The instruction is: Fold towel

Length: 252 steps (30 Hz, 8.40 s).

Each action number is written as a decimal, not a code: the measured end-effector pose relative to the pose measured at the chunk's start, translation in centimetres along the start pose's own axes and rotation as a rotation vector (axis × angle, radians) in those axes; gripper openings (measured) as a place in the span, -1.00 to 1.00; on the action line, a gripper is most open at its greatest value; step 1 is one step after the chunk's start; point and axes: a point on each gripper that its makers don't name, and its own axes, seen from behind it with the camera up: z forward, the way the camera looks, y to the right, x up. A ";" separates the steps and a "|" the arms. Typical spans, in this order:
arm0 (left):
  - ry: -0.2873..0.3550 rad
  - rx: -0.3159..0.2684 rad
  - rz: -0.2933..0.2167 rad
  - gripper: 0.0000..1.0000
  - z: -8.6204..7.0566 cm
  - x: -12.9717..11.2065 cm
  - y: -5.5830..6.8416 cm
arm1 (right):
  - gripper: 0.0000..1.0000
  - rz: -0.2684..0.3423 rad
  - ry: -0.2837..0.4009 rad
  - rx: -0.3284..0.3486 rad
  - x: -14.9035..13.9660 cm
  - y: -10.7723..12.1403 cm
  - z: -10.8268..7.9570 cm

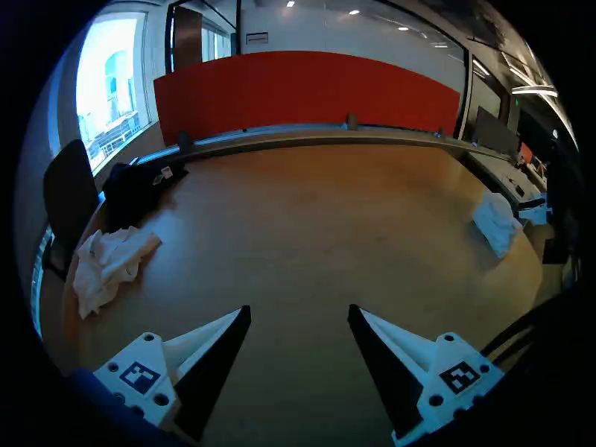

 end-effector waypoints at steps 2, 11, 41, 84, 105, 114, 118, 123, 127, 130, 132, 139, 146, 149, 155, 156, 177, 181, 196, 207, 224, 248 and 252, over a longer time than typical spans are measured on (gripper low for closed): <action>0.003 0.001 -0.002 0.94 0.0 0.1 -0.1 | 0.88 0.007 0.022 0.000 0.5 -0.2 0.0; 0.028 0.008 -0.038 0.95 0.2 0.8 -0.2 | 0.88 0.097 0.218 0.032 5.6 -2.1 -0.8; 0.327 0.083 -0.112 0.94 -0.2 9.9 -2.4 | 0.87 0.128 0.617 -0.014 17.7 -7.8 -4.4; 0.607 0.154 -0.063 0.94 1.3 13.0 -5.4 | 0.87 0.121 0.667 -0.040 19.6 -15.8 -4.9; 0.696 0.185 -0.096 0.94 5.3 7.1 -8.2 | 0.87 0.154 0.708 -0.102 17.3 -14.1 -2.5; 0.727 0.200 -0.107 0.94 5.8 5.4 -9.3 | 0.87 0.151 0.729 -0.106 16.2 -14.1 -1.5; 0.737 0.205 -0.114 0.95 5.8 5.1 -9.7 | 0.87 0.157 0.735 -0.098 16.1 -14.3 -1.2; 0.753 0.215 -0.128 0.94 5.5 5.1 -10.4 | 0.87 0.155 0.745 -0.087 16.3 -14.7 -1.0; 0.757 0.215 -0.144 0.94 5.5 4.9 -10.5 | 0.87 0.149 0.748 -0.087 16.5 -14.7 -1.2; 0.755 0.212 -0.143 0.94 5.6 4.8 -10.4 | 0.87 0.149 0.752 -0.088 16.6 -14.6 -1.5; 0.753 0.213 -0.136 0.94 5.7 4.7 -10.4 | 0.87 0.150 0.755 -0.089 16.5 -14.5 -1.7; 0.738 0.222 -0.097 0.94 6.2 4.6 -9.9 | 0.87 0.150 0.756 -0.093 16.0 -14.2 -2.0; 0.736 0.214 -0.079 0.94 6.4 4.6 -9.5 | 0.87 0.142 0.752 -0.097 15.5 -13.8 -1.5; 0.736 0.213 -0.077 0.94 6.5 4.6 -9.4 | 0.87 0.137 0.754 -0.096 15.4 -13.6 -1.4; 0.735 0.215 -0.074 0.94 6.5 4.5 -9.4 | 0.87 0.113 0.767 -0.101 15.0 -13.5 -0.7; 0.735 0.215 -0.074 0.94 6.5 4.6 -9.4 | 0.87 0.109 0.771 -0.102 14.9 -13.4 -0.5; 0.735 0.215 -0.075 0.94 6.3 4.6 -9.4 | 0.87 0.141 0.791 -0.079 9.3 -13.7 6.1; 0.735 0.215 -0.075 0.94 6.3 4.6 -9.4 | 0.87 0.144 0.781 -0.079 8.9 -13.9 7.0; 0.735 0.215 -0.075 0.94 6.3 4.5 -9.4 | 0.87 0.170 0.773 -0.094 7.9 -14.1 8.3; 0.735 0.215 -0.075 0.94 6.3 4.5 -9.3 | 0.87 0.144 0.785 -0.101 7.7 -14.9 7.8; 0.735 0.215 -0.075 0.94 6.3 4.5 -9.4 | 0.87 0.141 0.784 -0.091 7.6 -15.5 8.0; 0.734 0.216 -0.073 0.96 6.4 4.5 -9.3 | 0.89 0.140 0.783 -0.091 7.6 -15.5 8.1; 0.734 0.216 -0.073 0.96 6.4 4.6 -9.3 | 0.89 0.140 0.783 -0.091 7.6 -15.5 8.1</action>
